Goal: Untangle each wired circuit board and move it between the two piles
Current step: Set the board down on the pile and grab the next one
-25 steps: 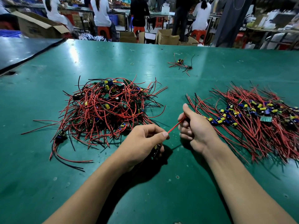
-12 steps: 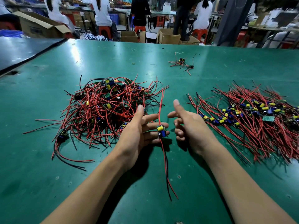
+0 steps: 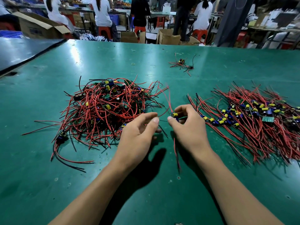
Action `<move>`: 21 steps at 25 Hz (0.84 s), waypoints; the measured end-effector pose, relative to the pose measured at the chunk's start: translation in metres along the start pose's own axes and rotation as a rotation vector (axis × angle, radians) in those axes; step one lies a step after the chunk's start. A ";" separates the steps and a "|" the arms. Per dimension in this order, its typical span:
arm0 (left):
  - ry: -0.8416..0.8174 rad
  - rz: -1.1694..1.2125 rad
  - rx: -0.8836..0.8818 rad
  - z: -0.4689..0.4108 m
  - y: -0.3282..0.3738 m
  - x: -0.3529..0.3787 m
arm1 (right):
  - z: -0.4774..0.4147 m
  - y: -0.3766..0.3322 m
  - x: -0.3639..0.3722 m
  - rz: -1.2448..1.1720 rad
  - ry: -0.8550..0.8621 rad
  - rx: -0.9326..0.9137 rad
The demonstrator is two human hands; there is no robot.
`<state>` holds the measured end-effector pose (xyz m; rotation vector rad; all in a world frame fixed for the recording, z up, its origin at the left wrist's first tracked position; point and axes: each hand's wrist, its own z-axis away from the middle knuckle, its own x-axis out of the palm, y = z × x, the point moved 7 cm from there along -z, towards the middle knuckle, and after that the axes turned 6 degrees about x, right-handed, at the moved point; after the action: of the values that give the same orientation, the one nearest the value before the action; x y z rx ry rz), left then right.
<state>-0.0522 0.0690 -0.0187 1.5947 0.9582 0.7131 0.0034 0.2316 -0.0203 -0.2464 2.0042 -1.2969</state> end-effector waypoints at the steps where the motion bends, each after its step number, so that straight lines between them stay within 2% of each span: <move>1: 0.048 -0.190 0.154 0.003 0.009 -0.005 | -0.004 0.008 -0.003 0.053 0.022 0.028; 2: 0.078 -0.338 0.271 0.006 0.017 -0.008 | -0.007 0.014 -0.005 0.107 0.029 0.050; 4: 0.084 -0.539 0.382 0.009 0.022 -0.009 | -0.011 0.022 -0.013 0.207 0.066 0.067; 6: 0.077 -0.693 0.357 0.010 0.020 -0.008 | -0.013 0.026 -0.026 0.298 0.126 0.092; 10: 0.165 -0.923 0.231 0.007 0.015 -0.027 | -0.014 0.032 -0.041 0.476 0.174 0.172; 12: 0.179 -1.017 0.190 0.005 0.014 -0.032 | -0.013 0.025 -0.039 0.492 0.172 0.114; 14: 0.183 -1.079 0.178 0.005 0.015 -0.032 | -0.010 0.009 -0.029 0.429 0.133 -0.046; 16: 0.184 -1.128 0.167 0.006 0.017 -0.033 | -0.004 0.001 -0.012 0.405 0.012 -0.136; 18: 0.154 -1.165 0.145 0.004 0.015 -0.034 | -0.003 0.006 -0.002 0.546 -0.055 -0.096; 21: 0.102 -1.008 0.215 0.004 0.016 -0.030 | -0.010 0.016 -0.018 0.713 0.035 0.033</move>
<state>-0.0601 0.0397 -0.0028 1.0279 1.7483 -0.0226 0.0133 0.2552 -0.0235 0.4744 1.8371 -0.8687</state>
